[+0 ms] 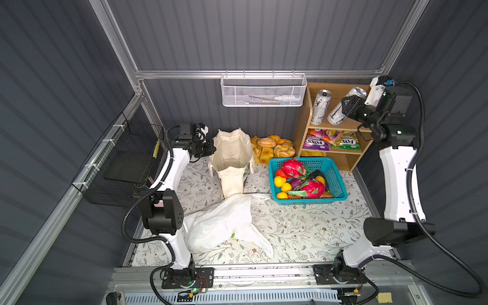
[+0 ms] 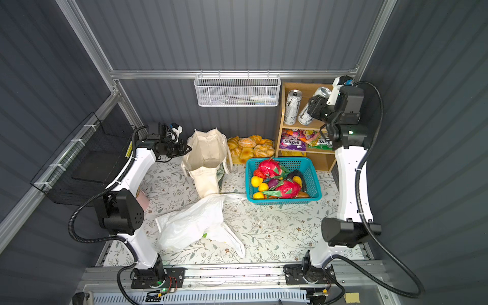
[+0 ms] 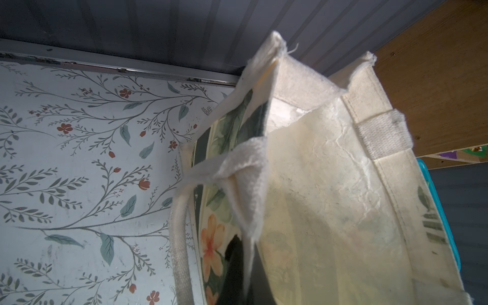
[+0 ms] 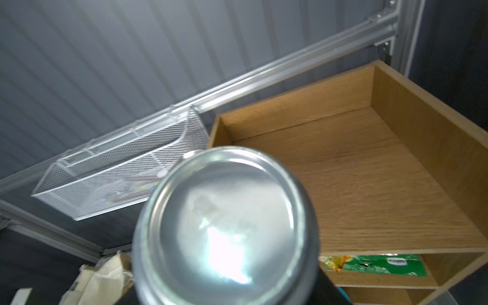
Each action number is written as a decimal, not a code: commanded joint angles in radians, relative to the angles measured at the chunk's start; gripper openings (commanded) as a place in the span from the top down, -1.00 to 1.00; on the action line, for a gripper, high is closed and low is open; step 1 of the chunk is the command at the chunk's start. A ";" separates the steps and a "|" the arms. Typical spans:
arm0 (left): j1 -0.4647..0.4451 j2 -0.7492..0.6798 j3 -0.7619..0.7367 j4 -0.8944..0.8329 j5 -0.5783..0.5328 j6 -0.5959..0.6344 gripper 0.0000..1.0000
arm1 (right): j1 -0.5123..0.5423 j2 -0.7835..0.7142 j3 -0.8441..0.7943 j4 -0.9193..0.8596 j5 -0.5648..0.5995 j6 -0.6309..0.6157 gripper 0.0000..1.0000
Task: Place the mixed food into the grocery bags and tie them
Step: 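Carry the silver can with the right gripper and lower it into the tote bag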
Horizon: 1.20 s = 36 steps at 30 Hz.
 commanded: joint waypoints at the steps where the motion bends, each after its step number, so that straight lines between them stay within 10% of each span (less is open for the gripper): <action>1: 0.002 0.011 0.043 -0.038 0.032 0.032 1.00 | 0.141 -0.068 -0.034 0.132 -0.019 -0.029 0.31; 7: 0.000 0.024 0.045 -0.044 0.049 0.034 1.00 | 0.434 -0.002 -0.105 0.208 -0.016 -0.011 0.31; 14: -0.008 0.021 0.028 -0.039 0.052 0.034 1.00 | 0.633 0.376 0.227 0.159 0.006 -0.064 0.31; 19: -0.008 0.012 0.007 -0.019 0.064 0.021 1.00 | 0.680 0.608 0.390 0.137 0.012 -0.115 0.30; 36: -0.009 0.023 0.010 -0.006 0.084 0.012 1.00 | 0.753 0.867 0.224 0.247 0.035 -0.356 0.17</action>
